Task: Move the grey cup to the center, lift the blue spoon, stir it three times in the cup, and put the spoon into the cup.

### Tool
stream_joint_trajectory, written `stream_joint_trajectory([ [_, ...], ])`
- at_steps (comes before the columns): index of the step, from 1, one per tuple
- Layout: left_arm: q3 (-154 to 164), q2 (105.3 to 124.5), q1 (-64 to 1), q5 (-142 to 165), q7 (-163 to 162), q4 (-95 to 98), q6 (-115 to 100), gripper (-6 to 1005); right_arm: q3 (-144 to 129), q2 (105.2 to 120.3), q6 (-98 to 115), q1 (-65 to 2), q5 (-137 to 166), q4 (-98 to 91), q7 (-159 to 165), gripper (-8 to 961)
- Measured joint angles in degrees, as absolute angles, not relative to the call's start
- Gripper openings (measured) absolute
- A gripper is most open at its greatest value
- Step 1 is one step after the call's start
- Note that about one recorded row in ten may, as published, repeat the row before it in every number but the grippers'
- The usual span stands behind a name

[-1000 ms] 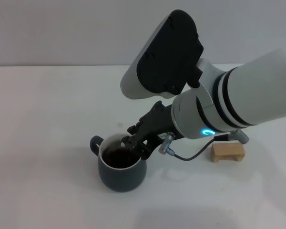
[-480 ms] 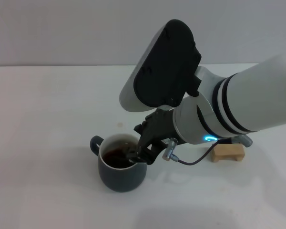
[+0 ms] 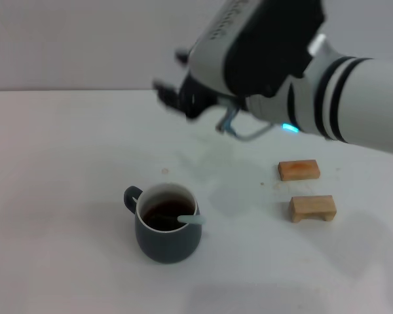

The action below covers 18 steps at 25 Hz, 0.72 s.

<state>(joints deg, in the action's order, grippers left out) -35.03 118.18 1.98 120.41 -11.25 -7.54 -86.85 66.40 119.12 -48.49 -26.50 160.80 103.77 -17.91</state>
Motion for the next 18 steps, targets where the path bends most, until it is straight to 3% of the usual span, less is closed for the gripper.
stream_joint_trajectory([
  [6,-35.28,118.17,1.89,120.41,-11.25,-7.72,-86.93,859,60.46,119.06,-4.42,-12.03,167.02,95.9,-23.27,519],
  [13,-35.33,118.13,1.99,120.41,-11.25,-7.81,-88.74,859,57.3,119.46,30.02,-5.92,165.27,77.24,-24.56,533],
  [18,-35.38,118.12,2.08,120.15,-11.87,-7.74,-89.84,859,54.57,119.51,42.64,-4.14,156.87,66.35,-25.01,573],
])
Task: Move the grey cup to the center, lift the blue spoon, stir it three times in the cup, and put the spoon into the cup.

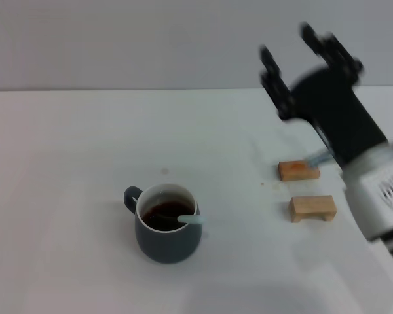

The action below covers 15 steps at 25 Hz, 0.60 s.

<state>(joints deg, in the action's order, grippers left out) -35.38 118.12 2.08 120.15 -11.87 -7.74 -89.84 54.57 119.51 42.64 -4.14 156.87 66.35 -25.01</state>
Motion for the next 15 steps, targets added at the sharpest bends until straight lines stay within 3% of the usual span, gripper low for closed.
stream_joint_trajectory([
  [7,-35.76,118.12,1.77,120.09,-11.97,-7.82,-89.91,859,47.94,119.5,60.43,-2.28,144.78,52.66,-25.27,630],
  [11,-36.42,118.16,1.74,120.05,-11.99,-8.07,-90.42,859,42.58,119.42,70.22,-1.39,137.31,47.58,-25.32,750],
  [15,-36.81,118.28,1.7,120.05,-12.01,-8.19,-90.69,859,41.24,119.46,72.0,-0.96,132.21,46.18,-25.35,750],
])
